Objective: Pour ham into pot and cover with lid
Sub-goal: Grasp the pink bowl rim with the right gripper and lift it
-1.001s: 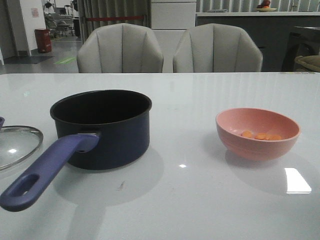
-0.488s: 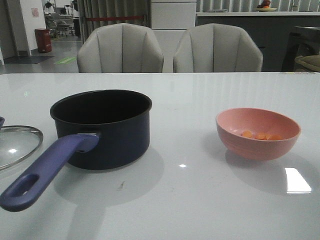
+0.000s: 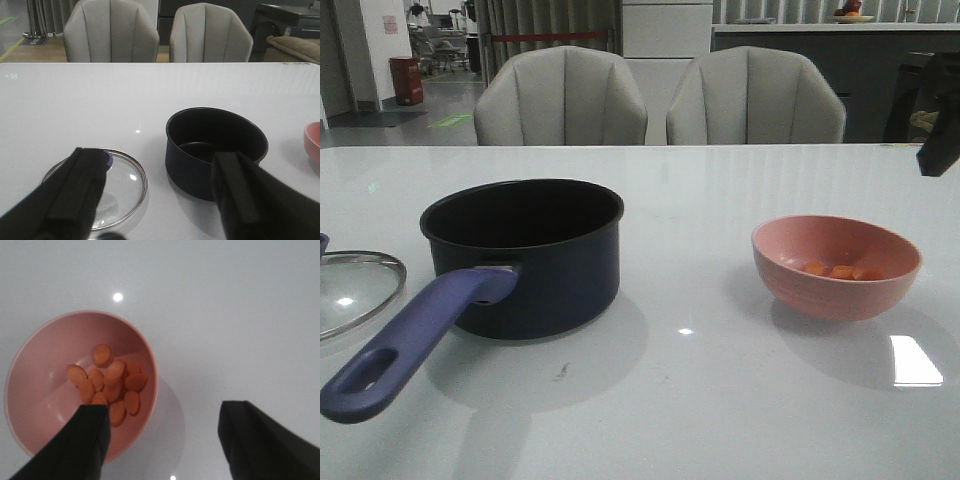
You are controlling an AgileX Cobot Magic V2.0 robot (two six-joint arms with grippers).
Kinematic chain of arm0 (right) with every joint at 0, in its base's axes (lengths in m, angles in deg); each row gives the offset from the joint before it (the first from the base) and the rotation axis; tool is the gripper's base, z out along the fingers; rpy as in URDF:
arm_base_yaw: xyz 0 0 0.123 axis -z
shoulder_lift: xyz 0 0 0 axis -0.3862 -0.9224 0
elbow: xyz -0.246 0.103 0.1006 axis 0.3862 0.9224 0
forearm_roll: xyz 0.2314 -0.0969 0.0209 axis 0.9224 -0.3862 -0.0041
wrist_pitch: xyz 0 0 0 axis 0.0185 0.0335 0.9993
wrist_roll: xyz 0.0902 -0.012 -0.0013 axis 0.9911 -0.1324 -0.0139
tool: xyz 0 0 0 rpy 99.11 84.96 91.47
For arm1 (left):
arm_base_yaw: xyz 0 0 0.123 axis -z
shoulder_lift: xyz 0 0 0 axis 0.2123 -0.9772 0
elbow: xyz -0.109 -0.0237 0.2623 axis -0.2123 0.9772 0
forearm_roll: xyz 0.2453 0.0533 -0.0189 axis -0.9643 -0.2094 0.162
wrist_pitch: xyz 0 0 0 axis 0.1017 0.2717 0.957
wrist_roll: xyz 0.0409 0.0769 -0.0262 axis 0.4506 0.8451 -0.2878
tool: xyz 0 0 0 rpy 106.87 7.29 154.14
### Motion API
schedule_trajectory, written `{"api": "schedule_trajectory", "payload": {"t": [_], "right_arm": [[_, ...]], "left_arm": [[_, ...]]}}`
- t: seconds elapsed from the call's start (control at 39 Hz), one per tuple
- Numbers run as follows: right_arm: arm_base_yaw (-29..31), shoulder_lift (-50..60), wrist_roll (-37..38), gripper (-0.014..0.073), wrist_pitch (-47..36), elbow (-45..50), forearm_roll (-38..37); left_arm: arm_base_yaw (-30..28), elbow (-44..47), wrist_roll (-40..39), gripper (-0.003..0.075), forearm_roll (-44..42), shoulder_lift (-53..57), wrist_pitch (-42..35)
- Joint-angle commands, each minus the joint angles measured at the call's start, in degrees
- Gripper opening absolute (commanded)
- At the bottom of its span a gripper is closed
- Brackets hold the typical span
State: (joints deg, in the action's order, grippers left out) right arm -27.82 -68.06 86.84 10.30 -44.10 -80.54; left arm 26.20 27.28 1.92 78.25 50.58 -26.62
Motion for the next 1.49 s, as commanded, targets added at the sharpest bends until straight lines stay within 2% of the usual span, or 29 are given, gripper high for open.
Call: {"api": "schedule_trajectory", "payload": {"t": [0.0,0.28,0.56,0.64,0.8,0.87,1.03,1.23,1.46], "right_arm": [[0.18,-3.28,-1.25,0.0557,1.93,-6.71,0.21],[0.30,-17.85,-4.85,0.0557,12.37,-19.83,0.29],[0.30,-27.29,-5.10,0.0552,17.59,-26.73,0.33],[0.30,-28.71,-5.15,0.0471,18.64,-28.03,0.47],[0.30,-29.14,-5.15,0.0114,18.91,-29.14,2.16],[0.30,-29.14,-5.15,0.0164,18.50,-29.26,2.16],[0.30,-29.22,-4.95,0.0146,18.53,-29.26,1.64],[-0.07,-28.94,-4.72,0.0146,26.68,-33.55,2.16],[-6.24,-25.48,-5.12,0.0146,31.68,-43.10,2.08]], "left_arm": [[0.57,-1.48,-0.02,0.0498,0.56,-0.50,-4.29],[0.57,-1.48,-0.02,0.0498,0.56,-0.50,-4.29],[0.57,-1.48,-0.02,0.0498,0.56,-0.50,-4.29],[0.57,-1.48,-0.02,0.0498,0.56,-0.50,-4.29],[0.57,-1.48,-0.02,0.0498,0.56,-0.50,-4.29],[0.57,-1.48,-0.02,0.0498,0.56,-0.50,-4.29],[0.57,-1.48,-0.02,0.0498,0.56,-0.50,-4.29],[0.57,-1.48,-0.02,0.0498,0.56,-0.50,-4.29],[0.57,-1.48,-0.02,0.0498,0.56,-0.50,-4.29]]}}
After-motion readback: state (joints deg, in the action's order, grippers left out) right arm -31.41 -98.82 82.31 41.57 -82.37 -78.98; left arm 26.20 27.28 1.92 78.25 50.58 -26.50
